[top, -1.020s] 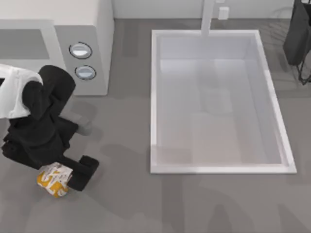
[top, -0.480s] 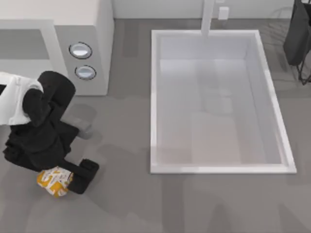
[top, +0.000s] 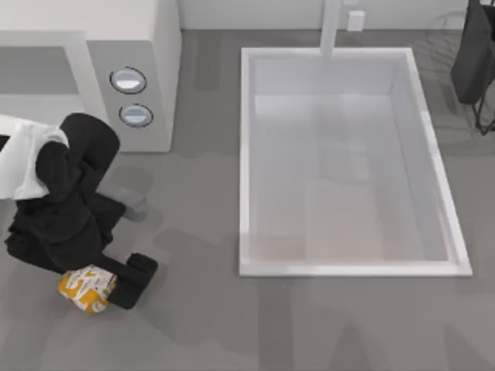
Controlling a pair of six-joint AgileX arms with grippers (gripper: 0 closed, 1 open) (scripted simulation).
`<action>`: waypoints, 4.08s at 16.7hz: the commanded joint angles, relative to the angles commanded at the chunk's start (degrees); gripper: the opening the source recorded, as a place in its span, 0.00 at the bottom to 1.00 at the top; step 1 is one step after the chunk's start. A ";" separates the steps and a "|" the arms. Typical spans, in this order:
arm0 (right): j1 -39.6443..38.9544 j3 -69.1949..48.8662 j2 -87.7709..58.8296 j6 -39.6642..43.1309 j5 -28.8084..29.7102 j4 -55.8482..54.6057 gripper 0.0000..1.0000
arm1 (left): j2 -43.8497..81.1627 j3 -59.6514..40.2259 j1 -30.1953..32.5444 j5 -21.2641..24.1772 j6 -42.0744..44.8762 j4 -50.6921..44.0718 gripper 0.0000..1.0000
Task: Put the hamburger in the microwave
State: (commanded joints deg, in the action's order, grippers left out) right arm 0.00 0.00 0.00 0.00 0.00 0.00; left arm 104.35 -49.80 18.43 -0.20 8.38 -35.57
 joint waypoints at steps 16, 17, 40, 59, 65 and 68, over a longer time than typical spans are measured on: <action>0.00 0.00 0.00 0.00 0.00 0.00 1.00 | -4.63 -3.33 0.07 0.48 -0.06 -5.59 0.00; 0.00 0.00 0.00 0.00 0.00 0.00 1.00 | -5.32 -4.71 0.08 0.47 -0.11 -7.51 0.00; 0.00 0.00 0.00 0.00 0.00 0.00 1.00 | -2.87 -14.17 -10.60 4.28 0.53 4.56 0.00; 0.00 0.00 0.00 0.00 0.00 0.00 1.00 | 11.97 7.50 -28.41 11.65 -3.61 89.07 0.00; 0.00 0.00 0.00 0.00 0.00 0.00 1.00 | 11.99 6.57 -27.49 11.29 -3.69 88.90 0.00; 0.00 0.00 0.00 0.00 0.00 0.00 1.00 | 13.55 1.68 -25.00 9.56 -4.15 87.98 0.00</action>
State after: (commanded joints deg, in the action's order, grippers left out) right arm 0.00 0.00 0.00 0.00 0.00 0.00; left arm 117.90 -48.12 -6.57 9.36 4.23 52.42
